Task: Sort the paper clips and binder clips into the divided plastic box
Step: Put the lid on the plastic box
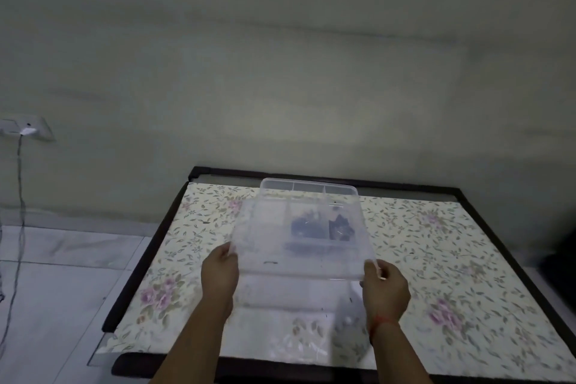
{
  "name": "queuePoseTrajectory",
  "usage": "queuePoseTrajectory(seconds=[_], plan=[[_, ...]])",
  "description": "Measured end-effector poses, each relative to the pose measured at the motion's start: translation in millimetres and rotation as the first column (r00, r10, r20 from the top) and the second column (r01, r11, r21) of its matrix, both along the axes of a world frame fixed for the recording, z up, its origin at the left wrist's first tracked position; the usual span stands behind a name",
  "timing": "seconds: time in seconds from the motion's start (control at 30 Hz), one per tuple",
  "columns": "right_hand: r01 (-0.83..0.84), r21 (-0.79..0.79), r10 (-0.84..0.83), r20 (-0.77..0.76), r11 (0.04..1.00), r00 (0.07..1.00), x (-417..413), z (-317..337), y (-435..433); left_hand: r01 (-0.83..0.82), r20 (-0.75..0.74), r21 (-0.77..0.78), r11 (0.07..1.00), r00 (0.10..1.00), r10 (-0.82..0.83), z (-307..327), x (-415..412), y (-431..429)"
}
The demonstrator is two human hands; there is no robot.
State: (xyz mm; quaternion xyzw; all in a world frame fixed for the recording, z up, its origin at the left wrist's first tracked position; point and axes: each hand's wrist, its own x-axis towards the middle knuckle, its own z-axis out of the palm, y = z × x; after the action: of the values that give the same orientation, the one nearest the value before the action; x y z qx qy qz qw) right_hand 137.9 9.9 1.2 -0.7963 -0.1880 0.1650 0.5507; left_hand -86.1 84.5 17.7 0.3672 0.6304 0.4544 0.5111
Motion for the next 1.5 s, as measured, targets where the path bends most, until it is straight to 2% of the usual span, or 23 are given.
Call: queuePoseTrajectory(seconds=[0.13,0.33,0.47,0.57,0.77,0.87,1.0,1.17,1.33,1.5], plan=[[-0.011,-0.062,0.02,0.153,0.998,0.988,35,-18,35,0.037,-0.089,0.031,0.999,0.995,-0.034,-18,25,34],[-0.051,-0.128,0.075,0.193,0.99,0.978,67,-44,87,0.027,-0.252,0.078,0.997,0.968,-0.007,-43,58,80],[-0.089,-0.158,0.119,0.195,0.983,0.973,70,-45,103,-0.009,-0.473,0.145,0.989,0.877,0.077,-51,63,89],[-0.124,-0.153,0.154,0.2,0.98,0.968,70,-43,98,-0.02,-0.552,0.194,0.981,0.824,0.126,-48,61,83],[-0.126,-0.186,0.16,0.185,0.974,0.97,58,-35,51,-0.04,-0.585,0.177,0.983,0.8,0.138,-38,42,42],[-0.107,-0.204,0.133,0.119,0.973,0.984,50,-36,21,-0.052,-0.576,0.124,0.991,0.81,0.115,-36,32,16],[-0.157,-0.298,0.171,0.02,0.941,0.985,46,-42,-8,0.012,-0.636,0.021,1.0,0.772,0.004,-32,18,-10],[-0.198,-0.351,0.173,-0.101,0.915,0.98,42,-39,-24,0.193,-0.631,-0.088,0.977,0.748,-0.205,-39,15,-33],[-0.219,-0.358,0.204,-0.08,0.908,0.976,47,-46,-21,0.119,-0.598,-0.215,0.969,0.769,-0.226,-40,21,-10],[-0.214,-0.301,0.205,-0.062,0.929,0.977,46,-54,-19,0.15,-0.639,-0.07,0.986,0.752,-0.16,-58,23,-4]])
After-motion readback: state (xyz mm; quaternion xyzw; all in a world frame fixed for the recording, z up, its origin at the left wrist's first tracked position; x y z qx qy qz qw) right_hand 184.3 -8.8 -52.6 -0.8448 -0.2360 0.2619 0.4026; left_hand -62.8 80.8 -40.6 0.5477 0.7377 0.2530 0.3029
